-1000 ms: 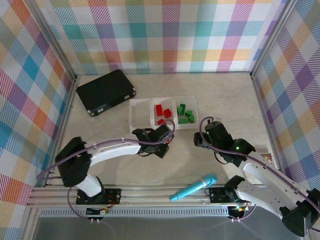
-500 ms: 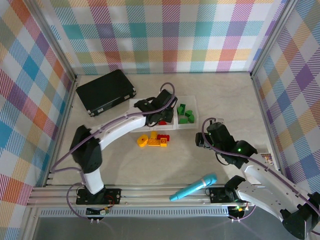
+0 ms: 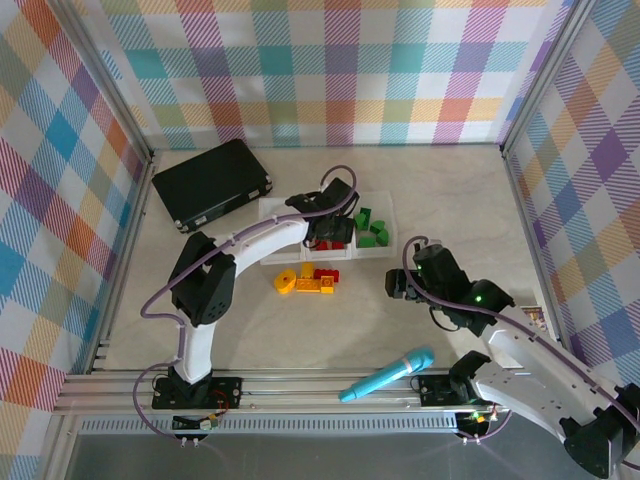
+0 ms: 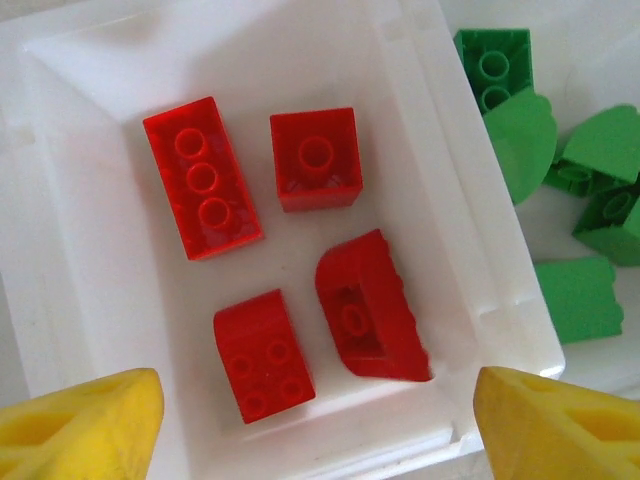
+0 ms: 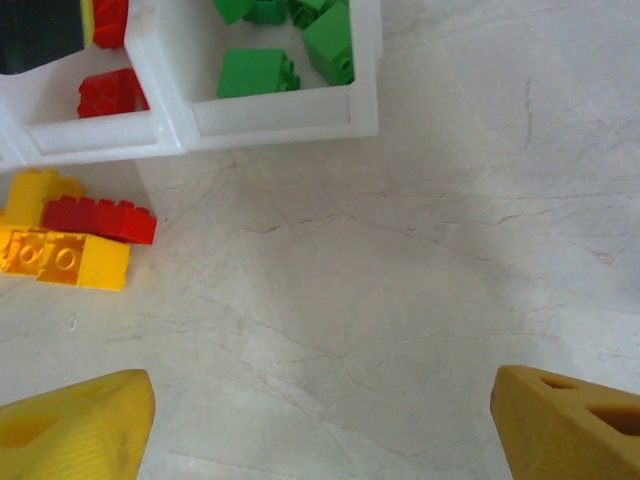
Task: Sort the legos into containers by color
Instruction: Place the lego in the container, then pick up the lego from the center of the table.
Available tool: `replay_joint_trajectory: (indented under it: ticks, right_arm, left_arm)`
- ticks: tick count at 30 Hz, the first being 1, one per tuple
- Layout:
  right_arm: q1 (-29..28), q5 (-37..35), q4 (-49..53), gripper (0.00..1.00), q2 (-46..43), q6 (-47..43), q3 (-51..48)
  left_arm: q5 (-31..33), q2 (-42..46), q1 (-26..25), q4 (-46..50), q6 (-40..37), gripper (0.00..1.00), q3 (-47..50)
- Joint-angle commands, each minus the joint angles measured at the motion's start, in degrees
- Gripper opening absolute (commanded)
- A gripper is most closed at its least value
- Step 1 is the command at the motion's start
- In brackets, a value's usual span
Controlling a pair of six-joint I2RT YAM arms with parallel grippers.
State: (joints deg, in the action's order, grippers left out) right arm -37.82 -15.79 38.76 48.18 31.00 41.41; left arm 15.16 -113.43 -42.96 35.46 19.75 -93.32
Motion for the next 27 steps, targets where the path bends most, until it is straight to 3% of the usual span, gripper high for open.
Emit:
replay_joint_trajectory:
  ticks: [1, 5, 9, 17, 21, 27]
  right_arm:
    - [0.4, 5.6, 1.7, 0.88, 1.4, 3.0, 3.5]
    - [-0.8, 10.3, 1.5, 0.89, 4.4, 8.1, 4.7]
    - [-5.1, 8.1, 0.8, 0.88, 9.1, 13.6, 5.4]
    - [-15.4, 0.5, -0.3, 0.91, 28.9, 22.6, 14.8]
    - [-17.9, -3.1, 0.4, 0.92, 38.3, 25.8, 21.9]
    - [-19.4, -4.9, 2.0, 0.84, 49.6, 28.3, 30.7]
  left_arm:
    - [0.0, 7.1, 0.3, -1.6, -0.7, 0.85, 2.0]
    - [1.7, 17.8, 0.3, -4.8, -1.1, 0.93, 10.2]
    - [6.0, 30.2, 0.3, -4.4, 0.4, 1.0, 21.4]
    - [13.3, 51.6, 0.6, 2.8, 12.0, 1.0, 41.7]
    - [14.1, 58.6, 0.7, 4.3, 15.3, 1.0, 47.6]
    - [14.3, 67.3, 0.7, 5.8, 18.4, 1.0, 53.2]
